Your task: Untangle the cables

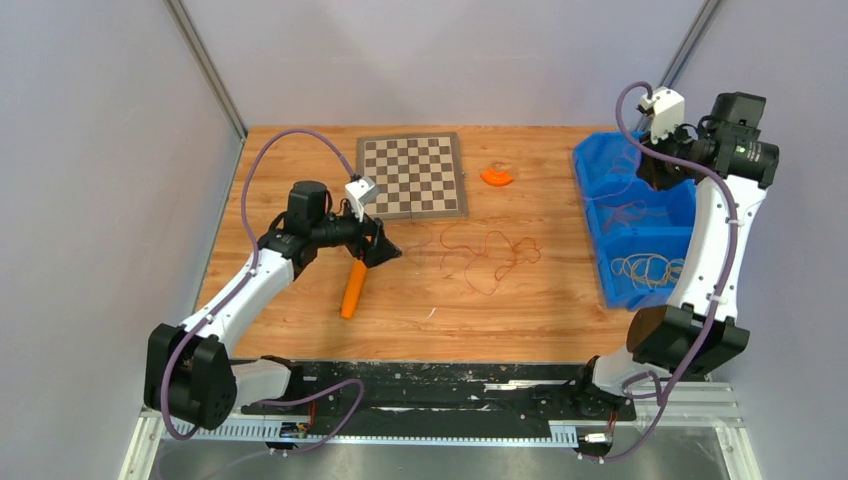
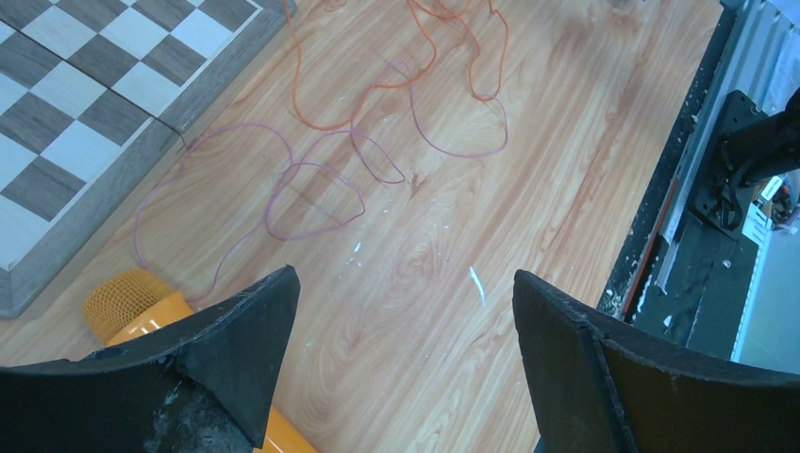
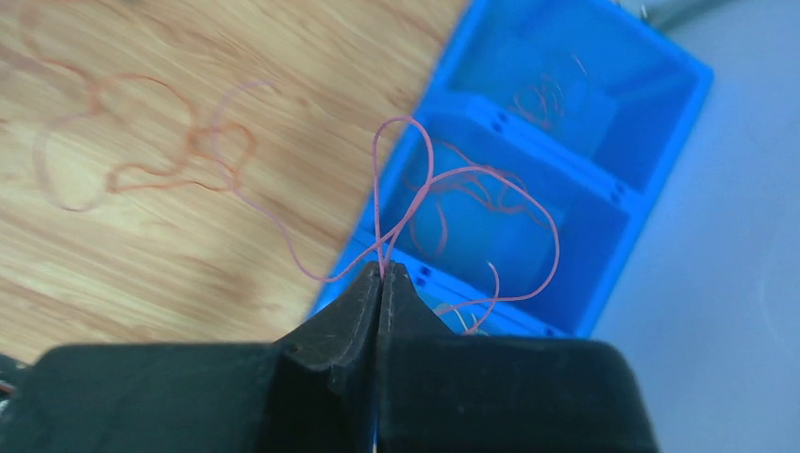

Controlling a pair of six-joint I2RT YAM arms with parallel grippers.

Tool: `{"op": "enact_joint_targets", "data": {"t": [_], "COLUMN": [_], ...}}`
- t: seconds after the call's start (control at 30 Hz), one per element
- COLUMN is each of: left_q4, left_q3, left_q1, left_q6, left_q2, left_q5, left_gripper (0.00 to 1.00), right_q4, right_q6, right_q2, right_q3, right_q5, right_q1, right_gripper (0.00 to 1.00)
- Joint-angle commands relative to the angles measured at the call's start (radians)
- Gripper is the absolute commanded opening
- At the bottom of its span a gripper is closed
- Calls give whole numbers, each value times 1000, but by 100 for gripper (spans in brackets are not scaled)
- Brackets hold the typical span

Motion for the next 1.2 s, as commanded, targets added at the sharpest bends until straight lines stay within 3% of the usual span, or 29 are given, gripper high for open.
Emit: {"op": "enact_joint_targets", "data": {"t": [0.0,0.2,0.47,0.83,1.17], "left_q4": [63,85,56,31,-5], "left_q3": [31,37,68,113,117], "left_q1": [-7,-11,-11,-11,-9], "left_q6": [2,-6,19,-14,9], "left_q2": [24,62,91,183,193], "left_q5": [18,12,-28,-36,-58], "left_gripper": [91,92,92,93,93], "right_q4": [8,97,226,397,444], "right_q6": [-68,56,74,75,72], "right_q2": [95,324,556,748,848], "right_q3": [60,252,424,446,465], "right_q5": [120,194,233,281,268], "right_q1": [-92,-100,-96,-50,-12], "right_gripper": [0,0,0,2,3]}}
